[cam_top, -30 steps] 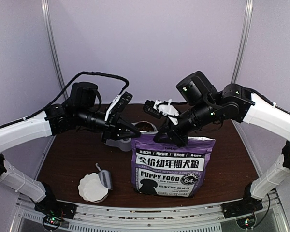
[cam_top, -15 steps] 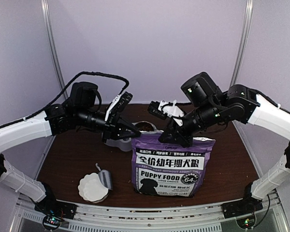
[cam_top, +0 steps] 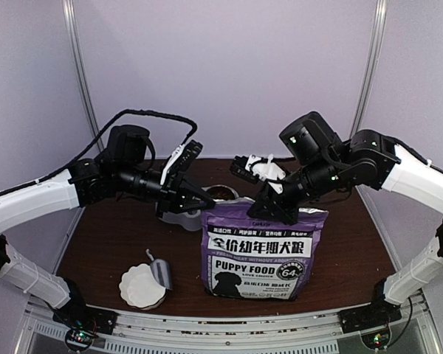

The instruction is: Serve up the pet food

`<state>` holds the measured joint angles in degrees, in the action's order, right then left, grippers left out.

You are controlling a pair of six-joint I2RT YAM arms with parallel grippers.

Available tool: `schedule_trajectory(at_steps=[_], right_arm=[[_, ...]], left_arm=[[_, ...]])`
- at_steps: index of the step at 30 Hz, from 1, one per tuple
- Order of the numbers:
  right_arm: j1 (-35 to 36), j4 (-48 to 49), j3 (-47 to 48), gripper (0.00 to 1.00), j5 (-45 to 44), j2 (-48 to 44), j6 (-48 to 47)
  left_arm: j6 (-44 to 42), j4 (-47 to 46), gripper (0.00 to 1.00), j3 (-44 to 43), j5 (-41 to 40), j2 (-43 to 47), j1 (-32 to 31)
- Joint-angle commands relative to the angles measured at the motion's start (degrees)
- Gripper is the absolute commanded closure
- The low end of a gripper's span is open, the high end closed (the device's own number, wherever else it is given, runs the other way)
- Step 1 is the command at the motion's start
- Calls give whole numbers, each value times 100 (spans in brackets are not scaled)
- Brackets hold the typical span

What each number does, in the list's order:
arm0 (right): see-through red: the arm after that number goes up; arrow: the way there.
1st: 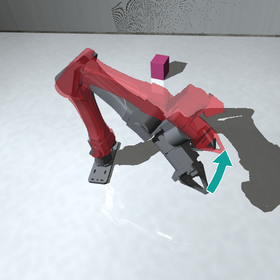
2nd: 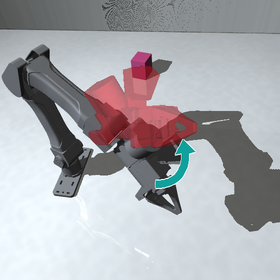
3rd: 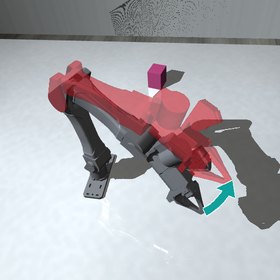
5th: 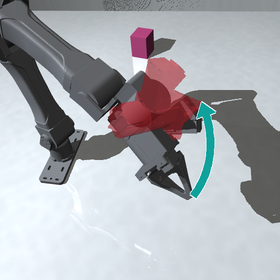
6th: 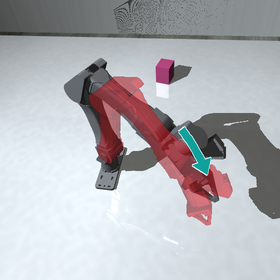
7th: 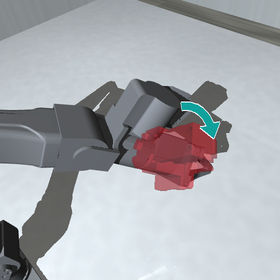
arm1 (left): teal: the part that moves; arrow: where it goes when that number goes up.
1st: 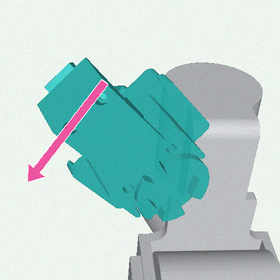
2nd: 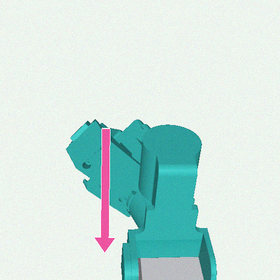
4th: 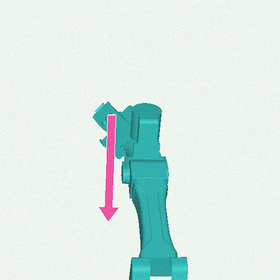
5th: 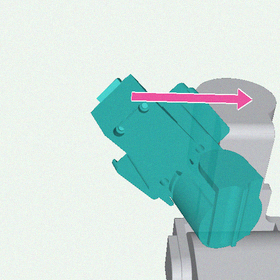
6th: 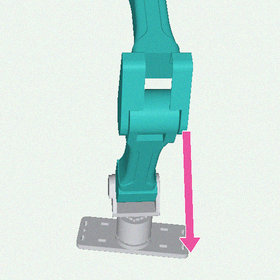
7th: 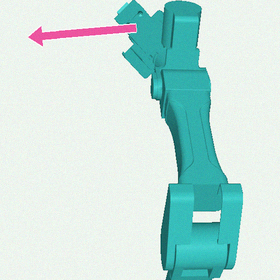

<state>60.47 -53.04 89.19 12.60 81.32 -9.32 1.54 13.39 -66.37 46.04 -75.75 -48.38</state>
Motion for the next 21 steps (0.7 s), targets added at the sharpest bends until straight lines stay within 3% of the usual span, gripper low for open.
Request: schedule_trajectory(at_steps=[1,3,10,12,17,21], right_arm=[[-51,-395,-112,90,-593,-111,-71],[-53,-401,-112,100,-650,-114,-84],[-53,-439,-130,100,-835,-209,-121],[-50,-477,-144,90,-914,-242,-116],[-52,-488,-264,87,-1091,-366,-101],[-52,-454,-288,100,-1149,-371,-104]], left_arm=[[-49,-20,100,26,116,109,-5],[-48,-20,100,25,109,113,-5],[-48,-20,100,27,98,113,-6],[-49,-20,100,27,98,108,-5],[-57,-20,100,27,98,103,-5],[-54,-20,100,27,98,104,-5]])
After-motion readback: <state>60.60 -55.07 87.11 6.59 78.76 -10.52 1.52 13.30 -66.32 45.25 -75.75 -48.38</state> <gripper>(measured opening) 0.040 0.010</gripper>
